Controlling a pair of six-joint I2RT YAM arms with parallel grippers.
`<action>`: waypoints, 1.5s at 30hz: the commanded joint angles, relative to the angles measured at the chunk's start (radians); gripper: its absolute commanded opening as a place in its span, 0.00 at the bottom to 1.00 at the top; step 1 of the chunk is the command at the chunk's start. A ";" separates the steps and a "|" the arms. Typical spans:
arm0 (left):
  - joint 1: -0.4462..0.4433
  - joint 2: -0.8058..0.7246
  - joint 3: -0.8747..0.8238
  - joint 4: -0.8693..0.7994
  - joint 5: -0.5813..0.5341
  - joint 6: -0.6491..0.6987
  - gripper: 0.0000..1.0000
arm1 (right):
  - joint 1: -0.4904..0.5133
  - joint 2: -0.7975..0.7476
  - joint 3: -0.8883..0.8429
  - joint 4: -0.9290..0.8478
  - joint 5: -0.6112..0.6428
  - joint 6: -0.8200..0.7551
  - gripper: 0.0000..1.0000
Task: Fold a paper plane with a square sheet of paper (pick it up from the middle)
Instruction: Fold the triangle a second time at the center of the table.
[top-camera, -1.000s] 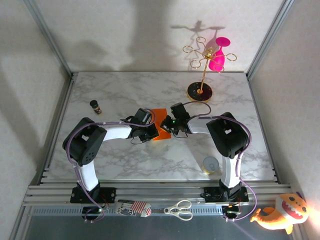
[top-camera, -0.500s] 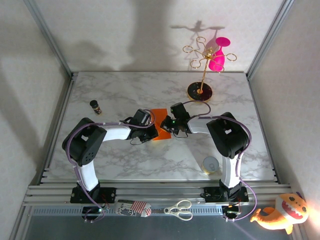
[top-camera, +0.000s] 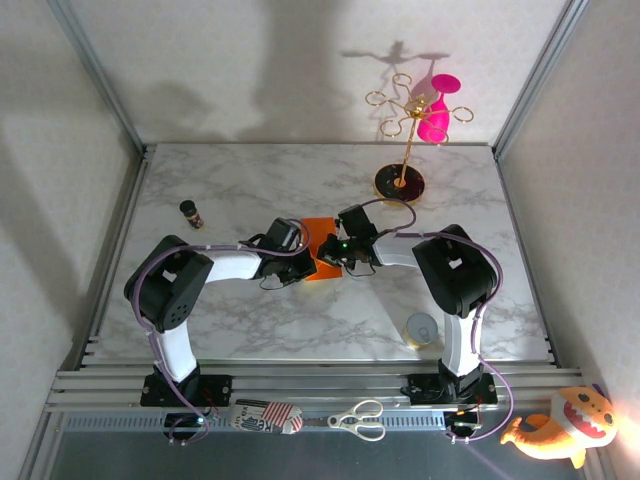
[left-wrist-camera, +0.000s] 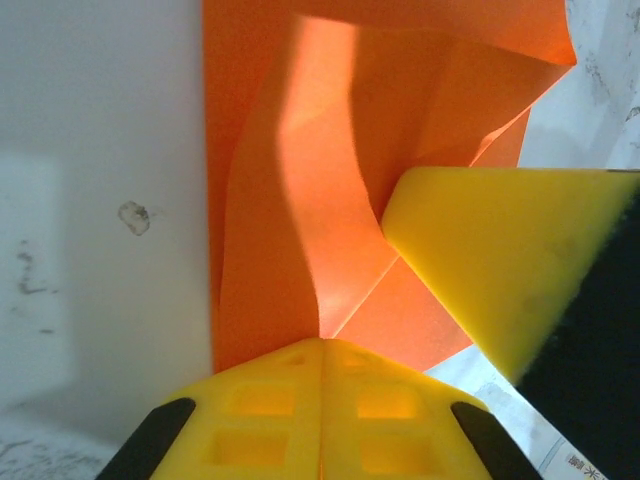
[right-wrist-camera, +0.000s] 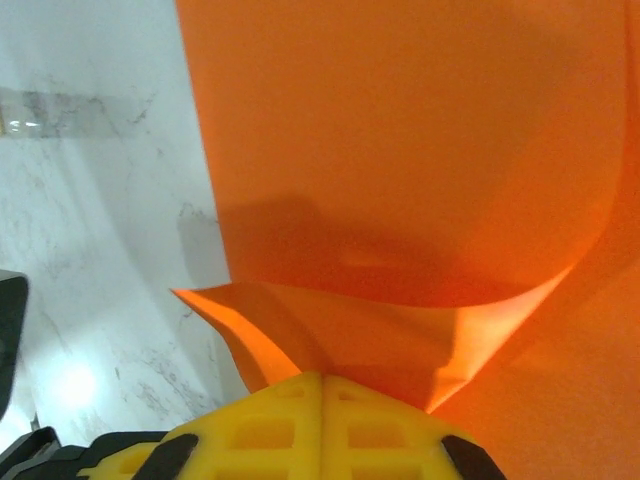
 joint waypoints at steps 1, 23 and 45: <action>0.010 -0.028 -0.010 -0.060 -0.001 0.019 0.08 | -0.001 0.033 0.023 -0.086 0.057 -0.006 0.00; 0.027 -0.011 -0.085 -0.228 0.000 0.174 0.00 | -0.004 0.065 0.027 -0.144 0.093 0.002 0.00; 0.030 -0.068 0.005 -0.024 0.017 0.001 0.00 | -0.004 0.065 0.021 -0.127 0.086 0.025 0.00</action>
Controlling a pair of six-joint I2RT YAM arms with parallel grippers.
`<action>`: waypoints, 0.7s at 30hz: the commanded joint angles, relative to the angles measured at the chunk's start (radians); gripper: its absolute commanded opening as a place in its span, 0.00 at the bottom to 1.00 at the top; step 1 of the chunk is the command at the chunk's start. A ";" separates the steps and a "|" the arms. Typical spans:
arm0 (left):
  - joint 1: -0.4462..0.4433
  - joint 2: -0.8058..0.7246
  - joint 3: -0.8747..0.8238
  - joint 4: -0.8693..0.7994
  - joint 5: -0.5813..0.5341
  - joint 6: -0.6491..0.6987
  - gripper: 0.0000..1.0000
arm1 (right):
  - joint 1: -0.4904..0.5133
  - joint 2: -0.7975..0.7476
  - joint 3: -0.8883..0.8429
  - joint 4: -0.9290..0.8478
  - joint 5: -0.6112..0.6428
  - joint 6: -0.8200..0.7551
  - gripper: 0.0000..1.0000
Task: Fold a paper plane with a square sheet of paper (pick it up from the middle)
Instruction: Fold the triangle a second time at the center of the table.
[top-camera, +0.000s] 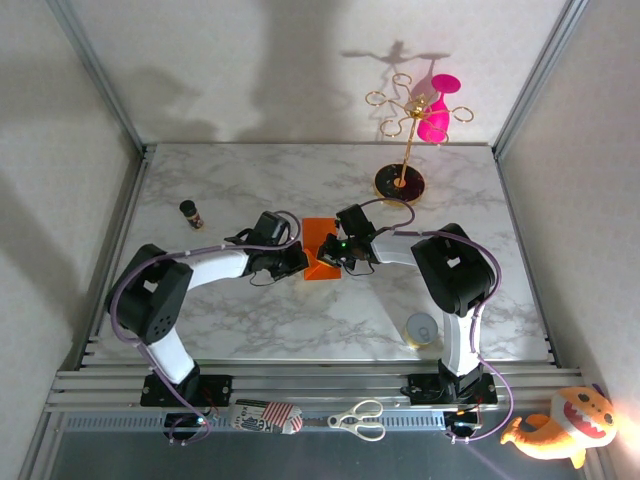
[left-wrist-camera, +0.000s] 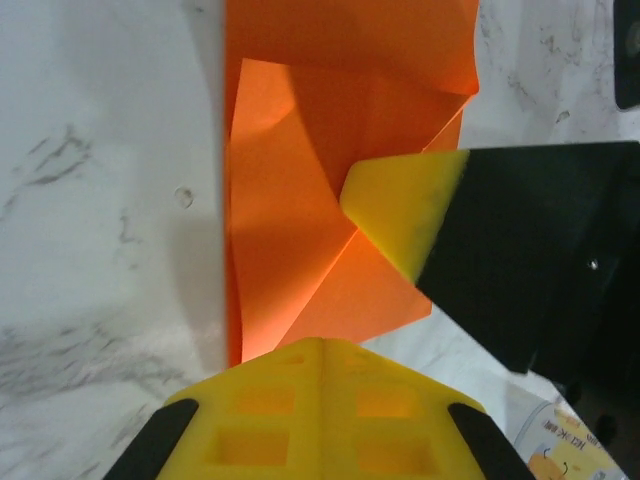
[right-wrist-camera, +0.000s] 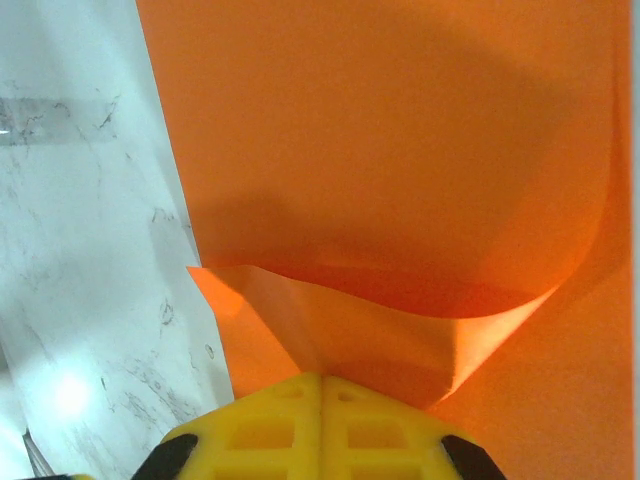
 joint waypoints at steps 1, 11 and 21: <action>-0.015 0.049 0.019 0.049 0.004 -0.054 0.00 | -0.005 0.050 -0.010 -0.065 0.067 0.009 0.00; -0.021 0.084 0.004 -0.014 -0.034 -0.024 0.00 | -0.007 0.013 -0.007 -0.038 0.053 -0.006 0.00; -0.023 0.089 -0.010 -0.060 -0.060 0.007 0.00 | 0.004 -0.088 0.011 0.014 -0.023 -0.103 0.01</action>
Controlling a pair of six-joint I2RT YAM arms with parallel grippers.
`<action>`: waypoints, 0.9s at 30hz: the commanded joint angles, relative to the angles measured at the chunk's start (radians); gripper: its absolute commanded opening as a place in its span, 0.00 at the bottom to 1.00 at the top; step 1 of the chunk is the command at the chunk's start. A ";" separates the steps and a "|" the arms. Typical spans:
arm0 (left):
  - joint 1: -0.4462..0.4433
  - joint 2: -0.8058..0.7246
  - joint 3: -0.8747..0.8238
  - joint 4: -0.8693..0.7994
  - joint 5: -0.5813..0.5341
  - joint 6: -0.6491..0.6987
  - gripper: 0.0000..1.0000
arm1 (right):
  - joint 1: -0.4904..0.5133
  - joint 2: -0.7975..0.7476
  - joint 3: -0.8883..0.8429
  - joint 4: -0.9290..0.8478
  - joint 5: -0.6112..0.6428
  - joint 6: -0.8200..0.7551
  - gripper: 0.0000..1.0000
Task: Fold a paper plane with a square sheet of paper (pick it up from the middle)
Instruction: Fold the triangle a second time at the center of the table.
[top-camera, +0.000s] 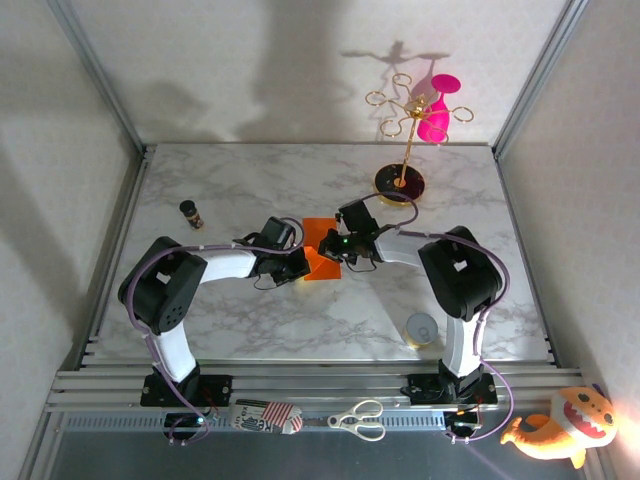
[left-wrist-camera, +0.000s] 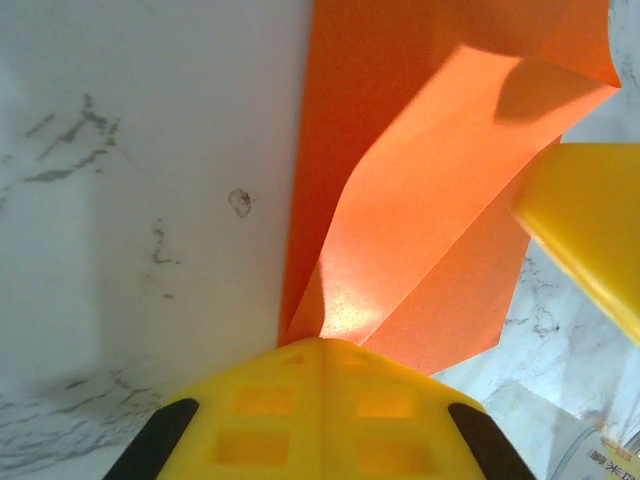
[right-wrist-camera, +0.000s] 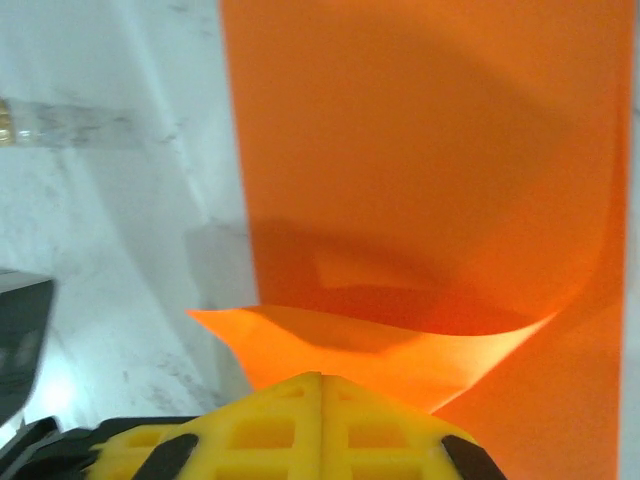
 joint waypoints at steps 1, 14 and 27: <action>-0.009 0.015 -0.010 -0.068 -0.040 0.020 0.00 | 0.015 -0.022 0.013 0.008 -0.033 -0.045 0.01; -0.010 0.013 -0.009 -0.060 -0.033 0.018 0.00 | 0.028 0.066 0.025 0.004 -0.060 -0.021 0.00; -0.012 -0.050 -0.025 0.112 0.014 -0.034 0.06 | 0.027 0.096 0.023 -0.057 -0.001 -0.025 0.00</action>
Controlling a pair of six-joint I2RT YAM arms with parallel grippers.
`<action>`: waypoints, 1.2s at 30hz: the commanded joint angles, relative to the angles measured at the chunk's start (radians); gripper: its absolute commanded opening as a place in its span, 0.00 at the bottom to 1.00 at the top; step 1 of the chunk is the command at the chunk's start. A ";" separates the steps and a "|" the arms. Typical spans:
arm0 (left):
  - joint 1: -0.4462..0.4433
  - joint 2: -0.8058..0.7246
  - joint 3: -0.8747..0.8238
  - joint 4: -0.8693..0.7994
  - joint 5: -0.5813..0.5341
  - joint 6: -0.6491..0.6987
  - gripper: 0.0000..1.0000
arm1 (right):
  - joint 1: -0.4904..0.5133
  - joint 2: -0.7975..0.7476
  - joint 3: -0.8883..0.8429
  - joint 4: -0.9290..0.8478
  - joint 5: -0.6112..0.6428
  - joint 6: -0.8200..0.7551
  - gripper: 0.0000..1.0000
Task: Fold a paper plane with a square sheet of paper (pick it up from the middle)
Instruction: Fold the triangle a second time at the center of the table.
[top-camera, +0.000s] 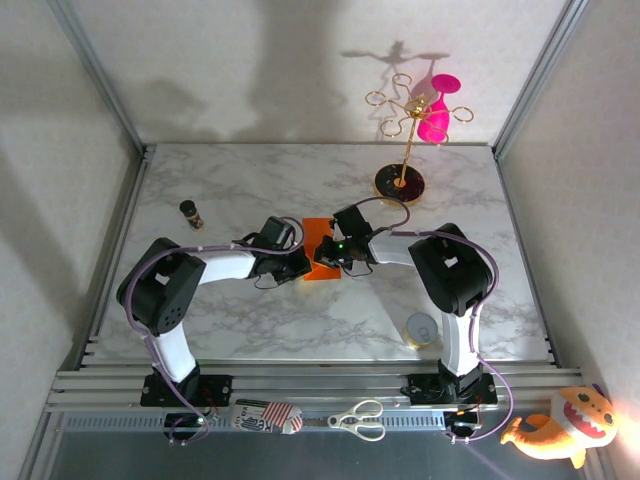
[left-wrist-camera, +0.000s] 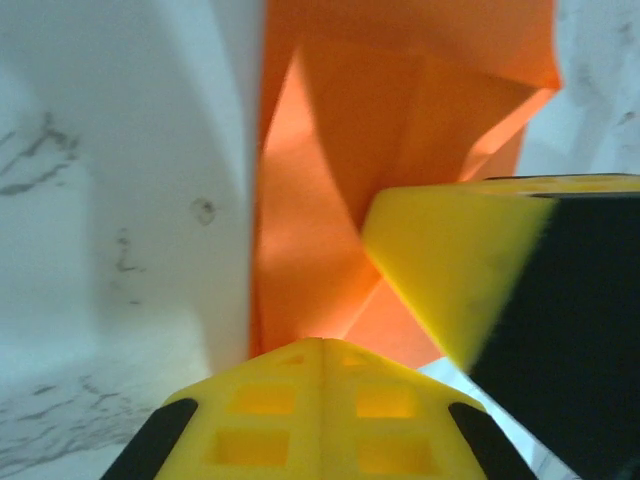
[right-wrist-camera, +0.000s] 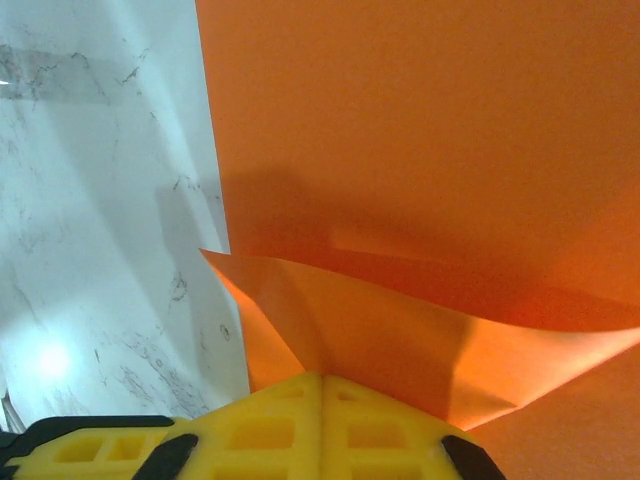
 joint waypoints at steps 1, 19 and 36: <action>-0.010 -0.027 -0.017 0.067 -0.001 -0.029 0.05 | 0.006 0.026 0.007 -0.052 0.030 -0.005 0.00; -0.010 0.033 -0.073 -0.100 -0.094 0.002 0.00 | -0.073 0.020 0.010 -0.023 0.047 -0.077 0.00; -0.009 0.050 -0.033 -0.087 -0.063 0.025 0.00 | -0.148 -0.128 -0.013 -0.010 0.151 -0.131 0.00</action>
